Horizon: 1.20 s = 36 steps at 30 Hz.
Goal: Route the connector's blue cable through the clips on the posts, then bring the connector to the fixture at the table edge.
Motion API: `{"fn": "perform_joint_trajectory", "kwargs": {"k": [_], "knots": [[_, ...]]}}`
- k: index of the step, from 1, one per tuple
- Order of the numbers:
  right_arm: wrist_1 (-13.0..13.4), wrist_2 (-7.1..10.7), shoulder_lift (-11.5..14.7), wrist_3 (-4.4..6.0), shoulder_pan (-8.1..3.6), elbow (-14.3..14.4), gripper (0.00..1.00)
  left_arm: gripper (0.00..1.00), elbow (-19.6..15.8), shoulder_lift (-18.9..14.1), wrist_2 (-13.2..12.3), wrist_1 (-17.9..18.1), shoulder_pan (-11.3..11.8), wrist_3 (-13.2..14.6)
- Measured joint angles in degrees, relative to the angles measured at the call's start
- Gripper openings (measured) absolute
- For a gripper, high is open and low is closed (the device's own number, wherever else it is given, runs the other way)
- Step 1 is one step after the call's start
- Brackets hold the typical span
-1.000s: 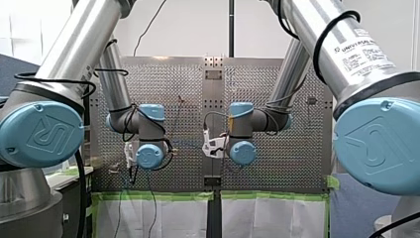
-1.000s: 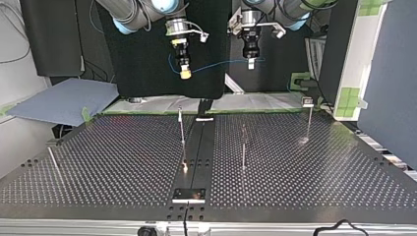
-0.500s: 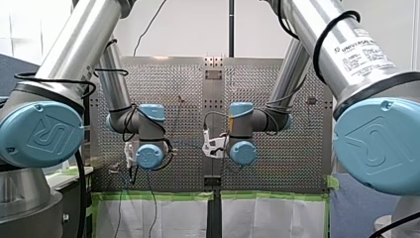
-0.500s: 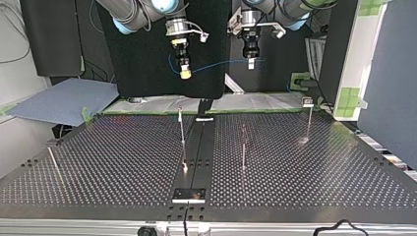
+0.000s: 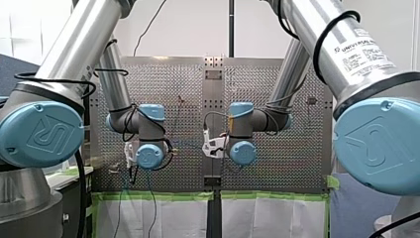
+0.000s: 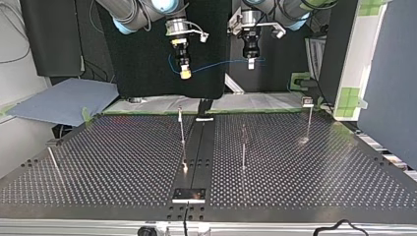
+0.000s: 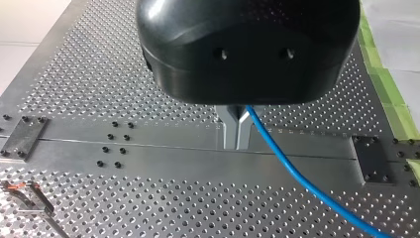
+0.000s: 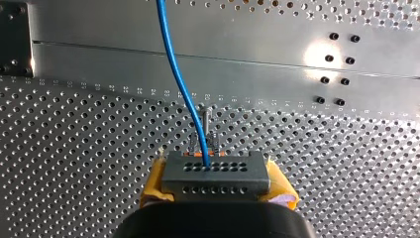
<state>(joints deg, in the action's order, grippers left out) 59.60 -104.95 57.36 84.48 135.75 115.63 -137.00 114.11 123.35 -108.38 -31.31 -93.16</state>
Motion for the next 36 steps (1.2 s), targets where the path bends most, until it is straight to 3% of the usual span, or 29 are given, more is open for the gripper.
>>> {"fn": "perform_joint_trajectory", "kwargs": {"k": [7,20,30,33,36], "knots": [[-0.07,-0.01,0.06,0.0,0.07,-0.07,0.0,0.0,-0.5,0.83,0.08,0.63,-0.56,-0.2],[-0.09,-0.01,0.09,0.0,0.09,-0.09,0.0,0.0,-0.79,6.94,0.09,3.92,-1.05,-0.26],[-0.12,-0.03,0.06,0.04,0.06,-0.13,0.0,0.0,-0.79,7.62,0.09,3.96,-1.05,-0.26],[-0.66,-0.59,-0.47,0.58,-0.26,-0.68,0.0,0.0,-0.79,7.63,0.09,3.96,-1.05,-0.26],[-1.84,-1.75,-1.66,1.75,-0.46,-1.83,0.0,0.0,-0.79,7.65,0.09,3.96,-1.05,-0.26]]}}
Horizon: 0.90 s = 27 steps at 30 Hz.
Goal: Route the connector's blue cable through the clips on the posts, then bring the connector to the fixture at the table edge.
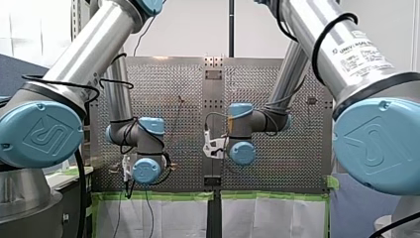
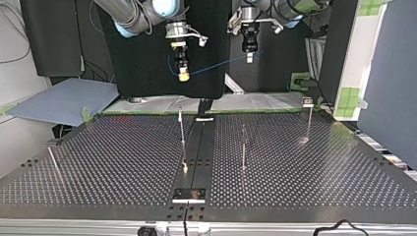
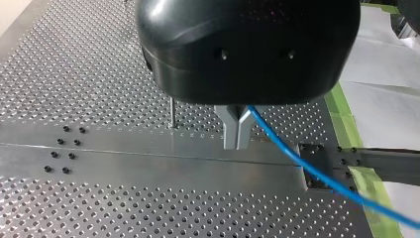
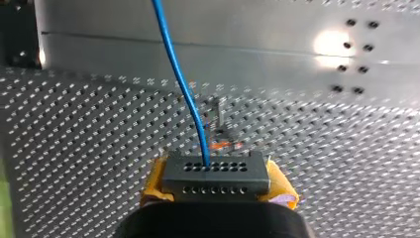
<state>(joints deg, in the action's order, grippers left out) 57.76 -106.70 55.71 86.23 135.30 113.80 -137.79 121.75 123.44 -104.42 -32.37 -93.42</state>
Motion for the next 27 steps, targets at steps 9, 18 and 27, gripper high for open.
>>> {"fn": "perform_joint_trajectory", "kwargs": {"k": [9,18,27], "knots": [[-4.45,-3.87,-4.45,3.31,-0.07,-4.07,0.0,0.0,0.0,0.0,0.0,0.0,0.0,0.0],[-6.71,-4.31,-9.2,3.52,-0.07,-4.65,0.0,0.0,0.1,-0.11,-0.09,-0.11,-0.05,-0.11],[-9.22,-4.82,-11.72,3.25,0.51,-7.13,0.0,0.0,3.59,-3.59,0.17,-3.62,-0.82,-2.52]]}}
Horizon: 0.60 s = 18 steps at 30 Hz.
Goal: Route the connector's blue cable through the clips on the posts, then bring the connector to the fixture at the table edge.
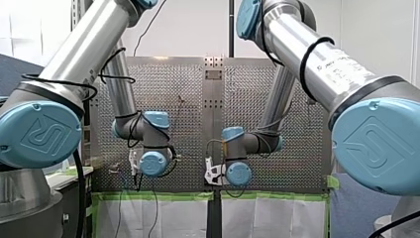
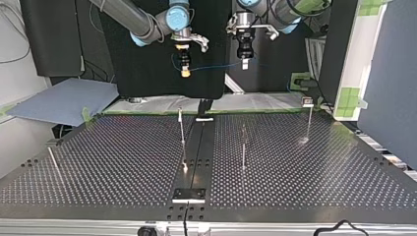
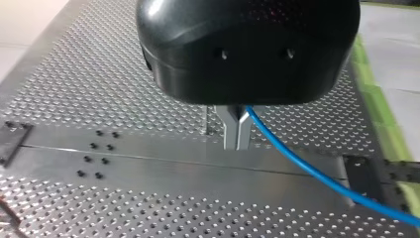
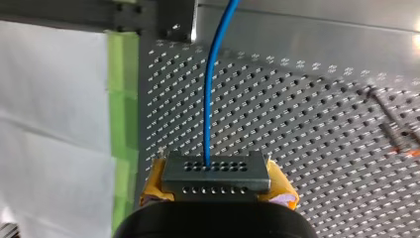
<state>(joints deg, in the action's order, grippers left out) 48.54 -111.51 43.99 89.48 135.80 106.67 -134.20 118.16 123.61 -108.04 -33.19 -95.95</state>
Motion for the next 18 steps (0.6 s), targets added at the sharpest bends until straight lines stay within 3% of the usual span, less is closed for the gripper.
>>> {"fn": "perform_joint_trajectory", "kwargs": {"k": [4,12,18], "knots": [[-2.12,-0.09,1.64,0.68,0.36,-2.11,0.0,0.0,1.71,-1.87,0.22,-1.86,0.4,-0.22],[-5.54,1.96,5.25,3.77,-0.15,-5.81,0.0,0.0,3.45,-5.11,1.52,-5.48,1.36,-0.78],[-8.39,3.24,8.14,4.36,-0.21,-8.71,0.0,0.0,4.74,-5.56,1.9,-7.8,2.14,-0.92]]}}
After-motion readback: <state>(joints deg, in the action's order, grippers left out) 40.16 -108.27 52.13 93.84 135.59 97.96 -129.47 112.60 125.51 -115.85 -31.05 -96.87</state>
